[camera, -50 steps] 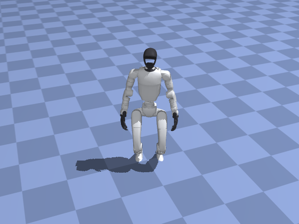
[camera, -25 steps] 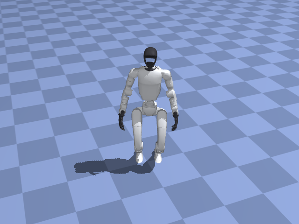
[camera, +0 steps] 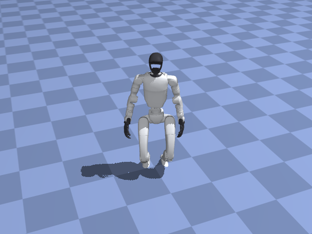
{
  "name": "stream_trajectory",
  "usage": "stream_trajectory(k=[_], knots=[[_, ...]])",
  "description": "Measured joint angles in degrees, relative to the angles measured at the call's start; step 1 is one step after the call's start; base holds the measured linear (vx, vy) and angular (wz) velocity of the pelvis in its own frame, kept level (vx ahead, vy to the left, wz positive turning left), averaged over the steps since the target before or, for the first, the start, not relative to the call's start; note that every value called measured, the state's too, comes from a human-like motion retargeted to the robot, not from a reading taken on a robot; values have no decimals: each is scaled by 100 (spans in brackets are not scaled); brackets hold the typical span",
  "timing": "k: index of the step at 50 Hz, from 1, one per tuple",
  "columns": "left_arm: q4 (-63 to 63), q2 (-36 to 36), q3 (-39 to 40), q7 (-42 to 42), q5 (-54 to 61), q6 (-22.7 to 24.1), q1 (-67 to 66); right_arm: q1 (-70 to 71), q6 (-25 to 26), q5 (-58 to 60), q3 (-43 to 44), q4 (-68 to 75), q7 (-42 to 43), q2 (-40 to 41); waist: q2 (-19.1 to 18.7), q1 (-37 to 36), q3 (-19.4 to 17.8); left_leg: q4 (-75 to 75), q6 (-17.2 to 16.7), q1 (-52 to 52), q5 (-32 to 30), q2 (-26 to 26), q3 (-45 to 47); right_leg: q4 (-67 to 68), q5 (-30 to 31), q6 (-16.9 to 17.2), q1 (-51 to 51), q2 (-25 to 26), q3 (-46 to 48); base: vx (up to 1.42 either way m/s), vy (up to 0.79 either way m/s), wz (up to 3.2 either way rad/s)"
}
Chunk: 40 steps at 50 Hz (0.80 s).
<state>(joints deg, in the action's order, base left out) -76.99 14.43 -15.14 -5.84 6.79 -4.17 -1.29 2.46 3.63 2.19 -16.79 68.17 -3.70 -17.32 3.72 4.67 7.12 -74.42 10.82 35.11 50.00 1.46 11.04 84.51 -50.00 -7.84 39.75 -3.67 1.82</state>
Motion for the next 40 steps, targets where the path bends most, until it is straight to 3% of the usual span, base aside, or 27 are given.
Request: stream_trajectory(k=[3,6,7,10,14,16,18,22,25,28,30,32,35,38,40], knots=[[-66,6,70,41,-168,21,208,242,17,149,108,155,94,65,63,82,110,-17,77,252,0,-44,121,13,0,22,242,-112,48,-4,-2,39],[4,11,206,56,207,137,138,191,36,2,186,91,83,54,-42,-83,-51,435,-4,-534,-137,-64,-28,-602,383,-128,-530,301,-175,19,0,-25],[43,20,274,47,406,149,92,153,56,-89,190,53,70,42,-125,-167,-61,676,-86,-786,-449,-156,-61,-962,801,-200,-776,476,-237,21,1,-54],[191,9,468,30,1011,100,-49,39,116,-382,143,-67,31,-10,-258,-248,175,1405,-299,-961,-2163,-349,37,-1760,2309,-208,-906,579,-315,12,-2,-18],[311,63,517,104,1439,58,-166,-61,78,-689,89,-194,50,-76,-278,-298,362,1521,-324,-760,-2690,-258,-79,-1872,2657,-146,-737,592,-385,1,-1,-12],[366,80,512,126,1455,79,-219,-85,42,-780,74,-259,80,-80,-269,-313,351,1328,-211,-692,-2501,-228,-145,-1708,2550,-132,-696,633,-409,-8,-2,-17],[388,94,491,105,1379,97,-261,-92,6,-811,66,-319,91,-70,-251,-331,317,1041,-68,-658,-1932,-208,-221,-1467,2149,-122,-679,687,-402,-11,-2,-15],[330,67,255,28,888,73,-232,-35,-47,-498,-45,-325,108,5,-130,-276,100,154,217,-443,0,-193,-183,-524,315,61,-501,484,-156,-17,-2,12],[110,-49,185,58,455,-13,-4,134,-34,-124,-57,-85,138,118,100,-19,41,107,414,51,0,-146,124,-298,0,138,-27,54,-60,-21,-1,71],[-106,-196,325,43,518,67,43,24,-30,-99,25,151,41,217,127,25,5,337,380,-243,0,-3,108,-371,26,21,-287,127,-219,9,3,31],[-157,-210,429,-7,744,102,-51,-143,-27,-227,32,161,-30,204,57,-74,-100,601,215,-766,-67,24,33,-786,343,-122,-786,310,-324,20,6,-30],[-163,-182,516,-80,963,61,-110,-268,-3,-365,7,98,-133,146,-152,-205,-85,937,-39,-1020,-716,-190,-13,-1290,1030,-272,-1001,571,-309,12,4,-42],[-149,-114,547,-109,1120,-13,-171,-425,-20,-506,0,-81,-261,7,-226,-240,-3,1101,-144,-974,-1239,-214,-121,-1510,1450,-313,-962,647,-332,1,1,-7],[-41,8,528,-88,1053,28,-214,-500,-78,-590,30,-336,-262,-139,-231,-236,-2,815,-127,-865,-891,-253,-183,-1289,1196,-297,-872,658,-288,-4,0,2],[38,76,471,-103,889,53,-239,-509,-119,-556,30,-479,-238,-213,-211,-225,-48,339,-133,-759,-273,-338,-156,-902,708,-189,-797,628,-206,-11,-2,11]])
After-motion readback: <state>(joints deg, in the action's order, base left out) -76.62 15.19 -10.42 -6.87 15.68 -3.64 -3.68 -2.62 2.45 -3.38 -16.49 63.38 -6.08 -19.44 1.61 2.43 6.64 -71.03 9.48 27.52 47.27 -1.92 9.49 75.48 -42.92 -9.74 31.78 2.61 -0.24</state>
